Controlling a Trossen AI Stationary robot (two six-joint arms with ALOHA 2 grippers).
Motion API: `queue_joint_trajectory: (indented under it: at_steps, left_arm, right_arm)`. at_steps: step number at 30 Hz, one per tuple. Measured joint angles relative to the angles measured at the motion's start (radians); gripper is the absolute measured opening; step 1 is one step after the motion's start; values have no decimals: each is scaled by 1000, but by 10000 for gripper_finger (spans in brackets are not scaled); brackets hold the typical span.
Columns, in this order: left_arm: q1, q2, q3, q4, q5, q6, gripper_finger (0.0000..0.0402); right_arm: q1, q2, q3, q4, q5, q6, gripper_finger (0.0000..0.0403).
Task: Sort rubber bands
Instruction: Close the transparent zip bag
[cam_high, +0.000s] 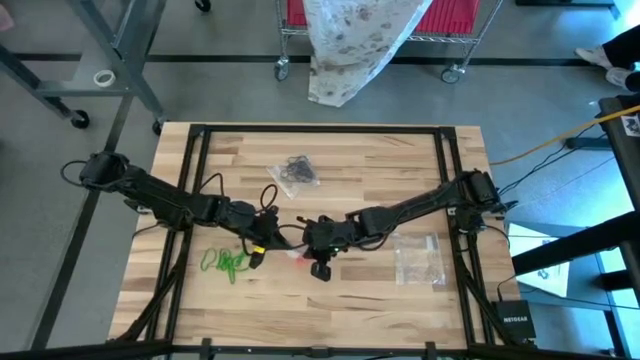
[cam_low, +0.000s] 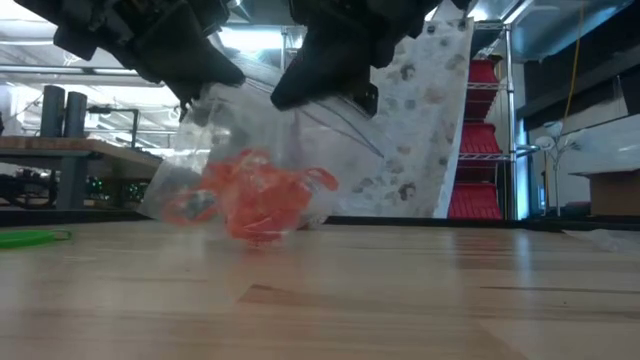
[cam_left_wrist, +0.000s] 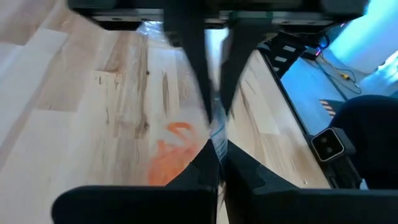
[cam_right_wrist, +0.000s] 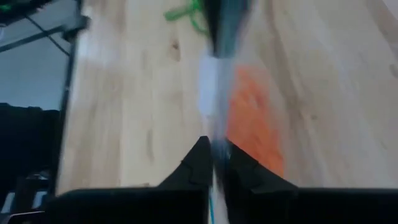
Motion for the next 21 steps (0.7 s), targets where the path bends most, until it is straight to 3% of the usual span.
queue_joint_trajectory:
  at_steps: [11, 21]
  left_arm:
    - [0, 0, 2, 3, -2, 0, 0]
    - [1, 0, 2, 22, -3, 0, 0]
  right_arm:
    - [-21, -28, 0, -220, -62, -21, 134]
    - [-21, -51, 1, -181, -28, -110, 125]
